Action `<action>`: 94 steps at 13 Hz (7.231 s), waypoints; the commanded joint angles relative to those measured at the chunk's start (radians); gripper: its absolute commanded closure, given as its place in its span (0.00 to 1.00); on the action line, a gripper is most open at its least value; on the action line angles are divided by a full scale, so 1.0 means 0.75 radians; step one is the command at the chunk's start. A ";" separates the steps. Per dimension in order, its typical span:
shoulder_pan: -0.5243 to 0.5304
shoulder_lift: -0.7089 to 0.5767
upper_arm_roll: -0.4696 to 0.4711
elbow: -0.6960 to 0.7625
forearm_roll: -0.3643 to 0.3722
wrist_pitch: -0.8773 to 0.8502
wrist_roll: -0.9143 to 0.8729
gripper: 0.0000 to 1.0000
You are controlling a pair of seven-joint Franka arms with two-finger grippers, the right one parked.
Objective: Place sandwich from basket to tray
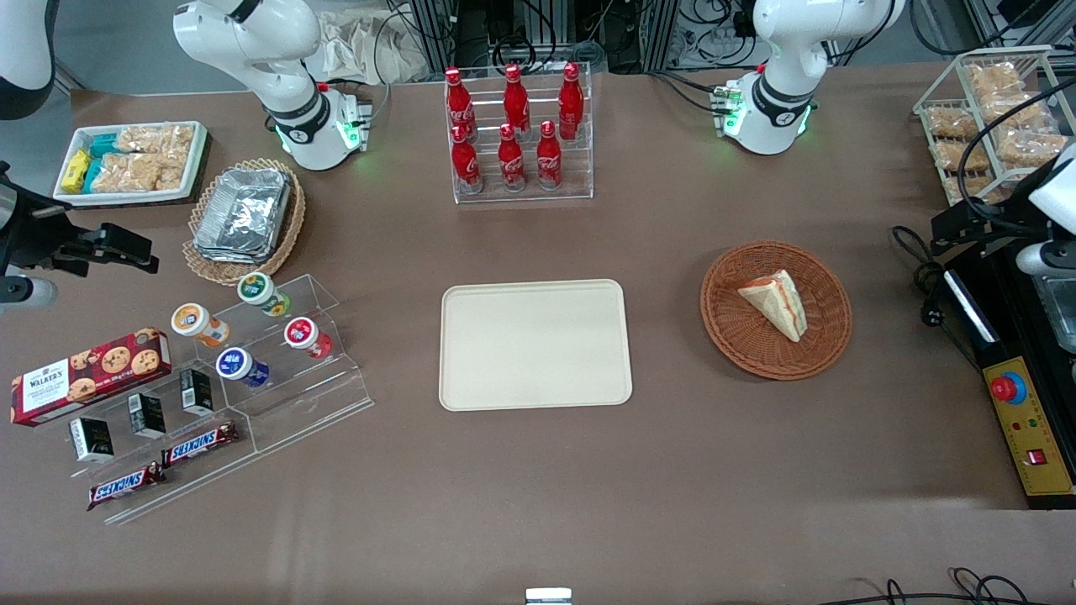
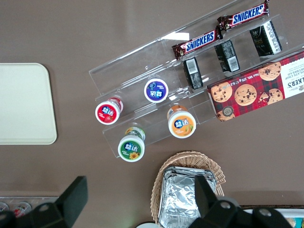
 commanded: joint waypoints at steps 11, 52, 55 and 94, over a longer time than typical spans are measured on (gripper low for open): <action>0.004 -0.182 -0.179 -0.736 -0.110 0.598 -0.845 0.00; 0.002 -0.096 -0.306 -0.427 -0.088 0.358 -0.879 1.00; -0.028 -0.080 -0.410 -0.349 -0.102 0.334 -0.903 1.00; -0.211 0.484 -0.646 -0.091 0.298 0.394 -1.293 0.00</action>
